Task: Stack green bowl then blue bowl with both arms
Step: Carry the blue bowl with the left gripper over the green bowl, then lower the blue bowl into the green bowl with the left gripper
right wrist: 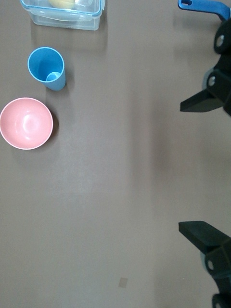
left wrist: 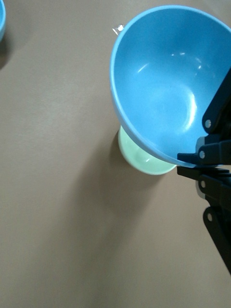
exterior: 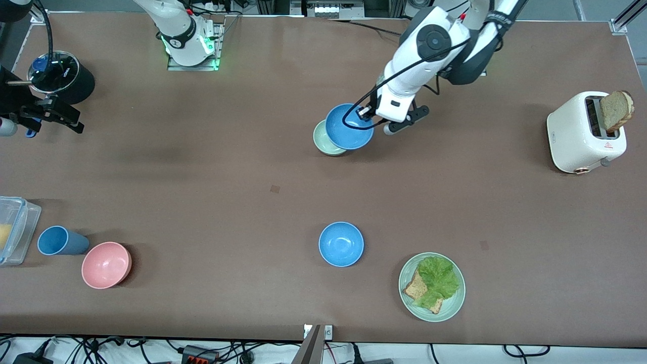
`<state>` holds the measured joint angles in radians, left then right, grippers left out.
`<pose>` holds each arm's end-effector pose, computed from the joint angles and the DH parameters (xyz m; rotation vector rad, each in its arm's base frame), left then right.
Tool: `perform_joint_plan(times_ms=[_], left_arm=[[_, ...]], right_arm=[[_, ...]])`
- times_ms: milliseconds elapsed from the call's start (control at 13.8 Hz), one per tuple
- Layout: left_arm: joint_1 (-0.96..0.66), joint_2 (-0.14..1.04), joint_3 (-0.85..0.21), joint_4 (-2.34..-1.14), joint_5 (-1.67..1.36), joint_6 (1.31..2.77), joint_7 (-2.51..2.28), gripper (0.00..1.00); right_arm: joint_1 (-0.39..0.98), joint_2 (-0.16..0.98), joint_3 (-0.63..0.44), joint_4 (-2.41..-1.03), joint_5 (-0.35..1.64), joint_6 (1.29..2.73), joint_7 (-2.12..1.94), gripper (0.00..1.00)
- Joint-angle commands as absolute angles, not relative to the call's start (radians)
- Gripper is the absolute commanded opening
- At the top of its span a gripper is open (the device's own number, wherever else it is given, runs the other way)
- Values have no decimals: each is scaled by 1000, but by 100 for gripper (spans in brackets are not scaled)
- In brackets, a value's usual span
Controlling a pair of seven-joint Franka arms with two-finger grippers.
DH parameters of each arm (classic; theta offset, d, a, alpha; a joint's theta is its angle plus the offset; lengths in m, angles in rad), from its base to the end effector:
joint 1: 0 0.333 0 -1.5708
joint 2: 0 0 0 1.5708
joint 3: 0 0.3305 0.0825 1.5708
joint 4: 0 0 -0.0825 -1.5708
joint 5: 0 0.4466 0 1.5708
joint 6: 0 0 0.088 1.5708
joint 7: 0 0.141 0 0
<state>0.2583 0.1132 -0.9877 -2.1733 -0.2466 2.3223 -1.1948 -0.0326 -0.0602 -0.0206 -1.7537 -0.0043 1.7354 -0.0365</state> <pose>0.4449 -0.4116 0.3163 2.7591 0.9054 -0.2713 0.6087 -0.0332 0.5579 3.1359 -0.0252 0.0654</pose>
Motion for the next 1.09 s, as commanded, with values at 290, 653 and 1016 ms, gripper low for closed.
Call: perform_joint_plan(times_ms=[290,653,1016], left_arm=[[210,181,-991,-2237,-255,2476,-1264,0],[175,216,-986,-2284,-249,2578,-1281,0],[173,239,-983,-2309,-181,2603,-1284,0]], right_arm=[[-34,-57,-15,-1746,-14,1727,-45,100],[-35,-57,-15,-1746,-12,1727,-44,100],[-35,-57,-15,-1746,-9,1723,-44,100]])
